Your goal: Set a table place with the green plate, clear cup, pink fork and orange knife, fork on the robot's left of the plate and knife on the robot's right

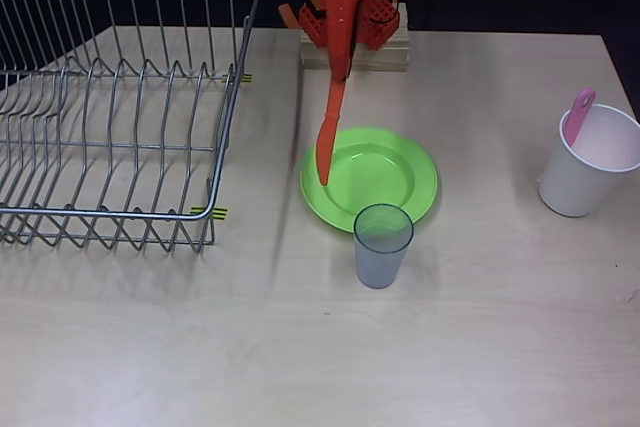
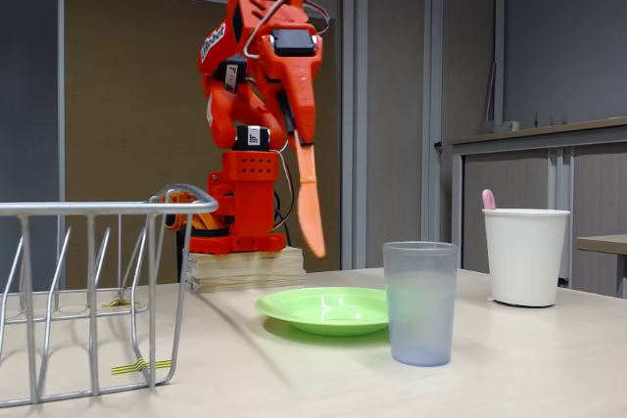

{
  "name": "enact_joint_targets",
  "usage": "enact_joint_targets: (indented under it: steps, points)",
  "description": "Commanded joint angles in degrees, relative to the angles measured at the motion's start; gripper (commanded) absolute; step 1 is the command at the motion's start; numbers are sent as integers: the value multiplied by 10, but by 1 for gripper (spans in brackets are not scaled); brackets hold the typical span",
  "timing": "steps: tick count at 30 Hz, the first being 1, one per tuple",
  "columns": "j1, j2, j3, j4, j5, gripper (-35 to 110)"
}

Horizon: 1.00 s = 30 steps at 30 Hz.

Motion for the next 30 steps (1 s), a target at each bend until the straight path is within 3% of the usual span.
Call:
enact_joint_targets:
  steps: [1, 30]
  points:
    - [26, 25, 27, -37, -20, 0]
    - [131, -83, 210, -341, -135, 0]
